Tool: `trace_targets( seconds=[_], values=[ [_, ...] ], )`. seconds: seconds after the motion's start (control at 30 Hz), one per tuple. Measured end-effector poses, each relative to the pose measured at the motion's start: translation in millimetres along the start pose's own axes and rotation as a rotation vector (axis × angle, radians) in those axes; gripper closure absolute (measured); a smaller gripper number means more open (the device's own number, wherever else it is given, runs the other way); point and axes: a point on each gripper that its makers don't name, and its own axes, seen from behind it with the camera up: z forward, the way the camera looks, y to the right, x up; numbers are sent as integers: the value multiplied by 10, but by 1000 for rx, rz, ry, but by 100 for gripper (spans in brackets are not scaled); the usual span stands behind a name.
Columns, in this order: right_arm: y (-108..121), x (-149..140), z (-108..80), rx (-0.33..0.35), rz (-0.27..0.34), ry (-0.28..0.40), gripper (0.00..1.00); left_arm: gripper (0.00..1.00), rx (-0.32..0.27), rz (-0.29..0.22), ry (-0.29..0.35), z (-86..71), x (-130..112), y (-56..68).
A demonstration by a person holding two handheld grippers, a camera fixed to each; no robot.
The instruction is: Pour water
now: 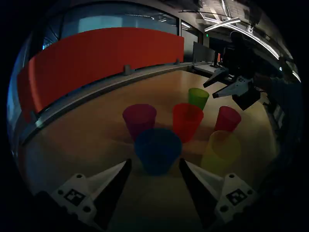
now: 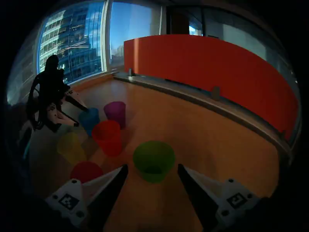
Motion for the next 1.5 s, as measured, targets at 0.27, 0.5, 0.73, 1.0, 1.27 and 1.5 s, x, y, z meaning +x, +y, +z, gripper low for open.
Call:
trace_targets(
  seconds=[0.27,0.5,0.73,1.0,1.27,1.5],
  values=[
    [-15,-49,88,9,-9,-17,0,9,-10,10,0,108,49,5],
    [-16,-85,198,13,-10,-30,0,8,-22,13,-5,185,65,34],
    [-6,-82,317,13,-10,-40,0,9,-27,13,-11,256,67,29],
    [-13,-72,421,20,-6,-44,0,8,-31,8,-11,316,75,24],
    [-12,-76,456,18,-12,-48,0,14,-45,-10,-3,338,80,47],
    [-7,-70,472,17,-14,-50,0,14,-46,-4,-2,336,82,53]
  ],
)
